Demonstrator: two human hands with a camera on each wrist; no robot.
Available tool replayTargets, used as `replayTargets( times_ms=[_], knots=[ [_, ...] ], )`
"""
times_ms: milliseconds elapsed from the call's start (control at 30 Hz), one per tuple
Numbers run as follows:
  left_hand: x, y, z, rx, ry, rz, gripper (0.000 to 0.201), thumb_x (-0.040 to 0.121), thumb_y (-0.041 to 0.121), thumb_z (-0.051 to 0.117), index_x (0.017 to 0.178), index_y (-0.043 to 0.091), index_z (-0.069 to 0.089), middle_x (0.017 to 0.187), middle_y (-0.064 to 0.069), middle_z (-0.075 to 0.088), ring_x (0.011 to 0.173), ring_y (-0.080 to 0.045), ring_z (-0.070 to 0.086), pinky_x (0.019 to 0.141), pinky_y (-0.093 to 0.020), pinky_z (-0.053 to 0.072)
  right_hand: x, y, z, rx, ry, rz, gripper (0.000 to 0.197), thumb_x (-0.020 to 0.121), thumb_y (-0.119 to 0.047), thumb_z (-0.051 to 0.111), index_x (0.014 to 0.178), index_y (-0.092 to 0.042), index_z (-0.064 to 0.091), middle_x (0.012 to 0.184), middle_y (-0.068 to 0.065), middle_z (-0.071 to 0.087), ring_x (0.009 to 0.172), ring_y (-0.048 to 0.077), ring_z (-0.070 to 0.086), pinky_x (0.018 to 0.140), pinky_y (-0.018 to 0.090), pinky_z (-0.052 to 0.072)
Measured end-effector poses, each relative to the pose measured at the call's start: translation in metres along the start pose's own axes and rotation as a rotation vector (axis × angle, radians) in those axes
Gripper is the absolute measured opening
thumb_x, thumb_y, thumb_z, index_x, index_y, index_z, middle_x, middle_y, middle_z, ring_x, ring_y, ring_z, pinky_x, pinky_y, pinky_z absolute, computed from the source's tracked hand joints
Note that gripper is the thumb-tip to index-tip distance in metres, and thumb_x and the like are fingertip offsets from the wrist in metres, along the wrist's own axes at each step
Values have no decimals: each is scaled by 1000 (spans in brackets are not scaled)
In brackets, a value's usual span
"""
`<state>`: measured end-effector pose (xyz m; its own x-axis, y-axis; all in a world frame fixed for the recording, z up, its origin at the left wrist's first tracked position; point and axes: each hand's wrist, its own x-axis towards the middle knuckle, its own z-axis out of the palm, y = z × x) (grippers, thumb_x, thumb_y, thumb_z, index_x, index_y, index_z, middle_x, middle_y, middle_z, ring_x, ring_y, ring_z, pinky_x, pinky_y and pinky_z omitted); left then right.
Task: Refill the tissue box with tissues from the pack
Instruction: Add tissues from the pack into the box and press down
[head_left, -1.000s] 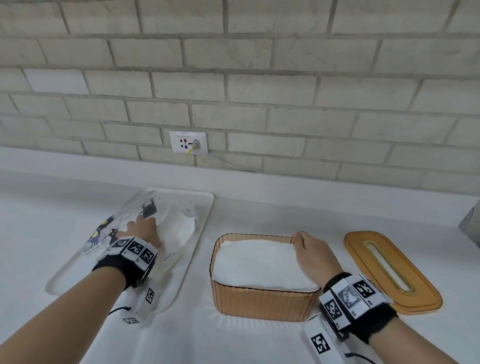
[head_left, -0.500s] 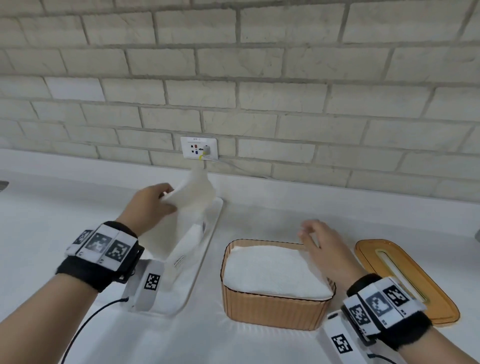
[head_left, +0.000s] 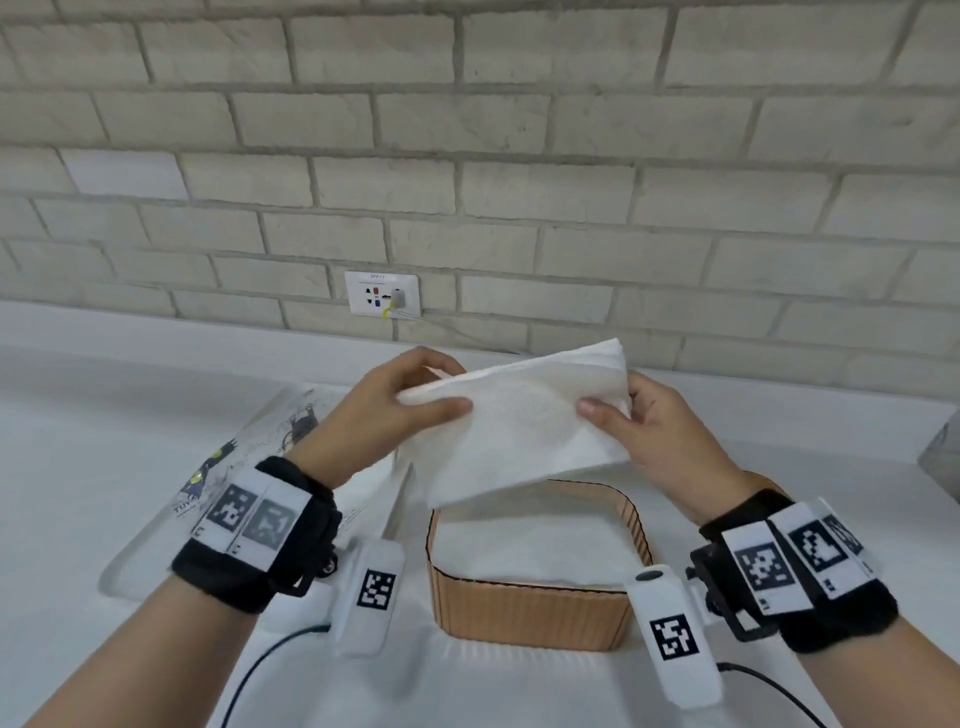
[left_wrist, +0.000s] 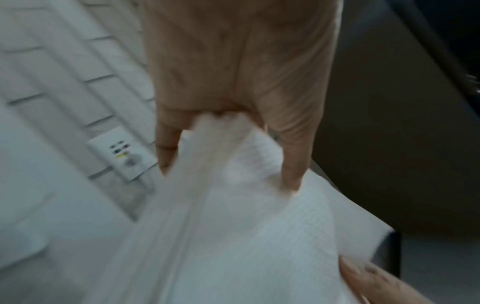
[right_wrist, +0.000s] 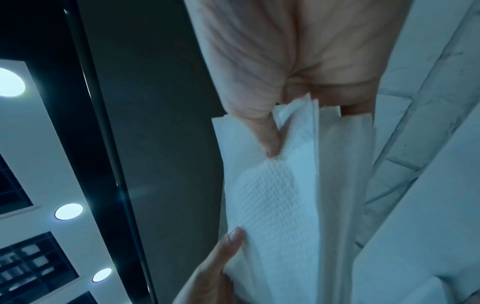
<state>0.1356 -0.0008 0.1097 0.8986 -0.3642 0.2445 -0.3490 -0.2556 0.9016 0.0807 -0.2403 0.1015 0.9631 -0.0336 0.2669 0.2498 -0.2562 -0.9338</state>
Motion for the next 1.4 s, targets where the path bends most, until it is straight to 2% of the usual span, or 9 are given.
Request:
replayTargets(
  times_ms=[100, 367, 500, 667, 833, 933, 1067, 1233, 1400],
  knots=[
    [-13, -17, 17, -227, 27, -102, 34, 84, 19, 66, 117, 22, 56, 111, 4, 68, 96, -7, 68, 75, -17, 54, -11, 9, -4, 34, 54, 22, 22, 90, -15, 57, 105, -30, 59, 103, -14, 69, 96, -2, 65, 84, 13, 51],
    [-23, -51, 63, -97, 87, -147, 34, 94, 14, 55, 124, 21, 41, 125, -2, 56, 116, -19, 56, 97, -36, 49, -34, 43, 7, -27, 148, 255, 30, 93, -5, 50, 118, -23, 49, 114, 0, 62, 103, 15, 59, 96, 36, 46],
    [-17, -36, 62, 5, 147, -93, 43, 94, 7, 49, 128, 28, 32, 115, 0, 57, 103, -20, 61, 88, -36, 52, -25, 37, 1, -26, 194, 254, 25, 93, -8, 52, 110, -24, 46, 105, -2, 62, 98, 18, 61, 91, 41, 50],
    [-20, -30, 53, 269, 0, -210, 73, 90, 6, 51, 147, 29, 13, 86, -5, 60, 56, -12, 52, 46, -12, 38, -29, 35, -5, -227, -17, 374, 48, 89, -8, 58, 129, -20, 35, 108, -1, 58, 96, 16, 59, 82, 30, 51],
    [-25, -34, 61, 538, -177, -343, 84, 91, 5, 48, 151, 30, -5, 68, 2, 49, 57, -7, 47, 48, -12, 37, -34, 46, 4, -536, -127, 403, 71, 90, -14, 57, 145, -25, 13, 109, 3, 52, 84, 12, 53, 63, 13, 40],
    [-25, -37, 63, 659, -187, -303, 82, 90, 8, 48, 151, 33, -1, 80, 2, 52, 74, -16, 54, 73, -27, 46, -35, 44, 8, -629, -120, 366, 77, 90, -12, 57, 148, -24, 7, 105, 4, 55, 92, 16, 54, 68, 16, 41],
    [-28, -33, 51, 937, -227, -145, 73, 87, 31, 63, 147, 39, 20, 142, 7, 29, 128, -17, 32, 100, -36, 36, -42, 39, 7, -844, -103, 155, 74, 91, -19, 57, 148, -22, 10, 139, 2, 30, 128, 15, 33, 96, 19, 33],
    [-32, -23, 32, 900, -562, -52, 62, 82, 39, 69, 136, 50, 40, 150, 20, 24, 132, -4, 30, 101, -34, 23, -46, 36, -7, -803, -388, 66, 56, 86, -33, 63, 136, -39, 39, 134, -20, 34, 125, 5, 34, 100, 19, 30],
    [-22, -25, 35, 965, -667, -98, 60, 83, 34, 69, 135, 49, 43, 149, 20, 30, 111, -2, 44, 103, -35, 23, -39, 42, -12, -818, -533, 178, 55, 83, -35, 68, 131, -46, 44, 146, -20, 31, 135, 4, 29, 112, 35, 24]
  ],
)
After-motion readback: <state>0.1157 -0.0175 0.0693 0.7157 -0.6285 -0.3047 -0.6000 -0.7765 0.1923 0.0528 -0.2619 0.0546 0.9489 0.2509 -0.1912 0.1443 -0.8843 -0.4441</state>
